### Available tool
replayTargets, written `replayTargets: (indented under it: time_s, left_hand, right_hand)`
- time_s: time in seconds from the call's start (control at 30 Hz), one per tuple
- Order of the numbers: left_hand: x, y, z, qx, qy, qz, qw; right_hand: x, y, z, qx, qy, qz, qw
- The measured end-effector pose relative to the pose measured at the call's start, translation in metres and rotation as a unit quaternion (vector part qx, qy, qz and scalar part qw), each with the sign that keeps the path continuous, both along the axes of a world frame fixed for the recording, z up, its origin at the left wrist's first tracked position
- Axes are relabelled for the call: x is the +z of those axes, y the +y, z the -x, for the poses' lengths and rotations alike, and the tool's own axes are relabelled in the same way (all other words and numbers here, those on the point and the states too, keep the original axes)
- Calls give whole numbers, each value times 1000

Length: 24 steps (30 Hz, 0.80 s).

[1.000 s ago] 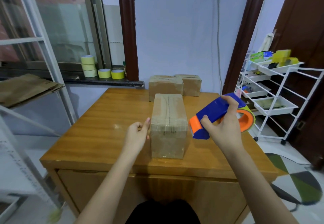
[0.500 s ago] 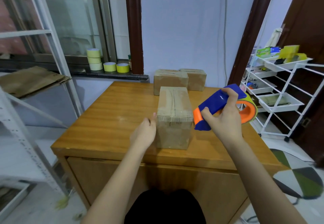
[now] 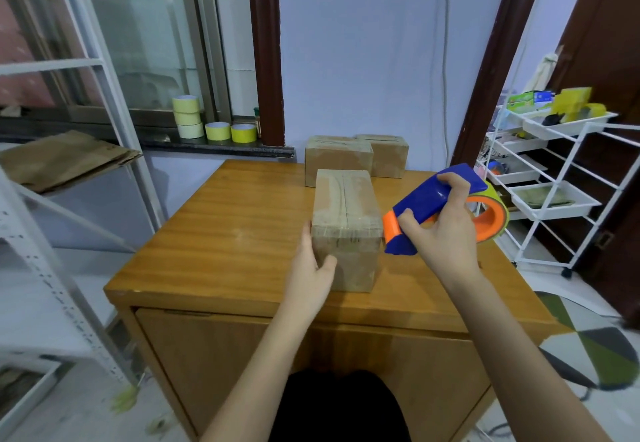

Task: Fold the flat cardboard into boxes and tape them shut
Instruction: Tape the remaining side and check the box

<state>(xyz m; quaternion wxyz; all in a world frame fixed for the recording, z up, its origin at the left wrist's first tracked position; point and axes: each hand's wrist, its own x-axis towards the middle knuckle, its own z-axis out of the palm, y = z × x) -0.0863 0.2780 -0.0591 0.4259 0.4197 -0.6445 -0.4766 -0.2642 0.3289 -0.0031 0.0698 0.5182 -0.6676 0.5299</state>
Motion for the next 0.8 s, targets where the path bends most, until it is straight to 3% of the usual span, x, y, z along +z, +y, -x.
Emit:
replayTargets:
  time_s: [0.07, 0.1, 0.2, 0.27, 0.3, 0.5, 0.67, 0.8]
  left_hand:
    - [4, -4, -6, 49, -96, 41, 993]
    - [7, -5, -10, 79, -178, 117, 974]
    - [20, -7, -12, 91, -339, 376, 858]
    - [25, -10, -11, 63, -410, 438, 797]
    - [24, -13, -12, 57, -432, 445, 782]
    - [39, -11, -10, 57, -482, 460, 744]
    - [45, -3, 13, -16, -455, 479, 750]
    - [38, -4, 18, -7, -446, 472, 760]
  right_hand:
    - [0, 0, 0, 1, -1, -3, 1000]
    - [0, 0, 0, 1, -4, -4, 1000]
    - [-2, 0, 1, 1, -9, -7, 1000]
    - [-2, 0, 2, 2, -9, -10, 1000]
    - [-1, 0, 2, 4, -10, -11, 1000]
    - [-1, -1, 2, 1, -8, -15, 1000]
    - [-1, -2, 2, -5, 11, -16, 1000]
    - [-1, -3, 2, -2, 14, -19, 1000]
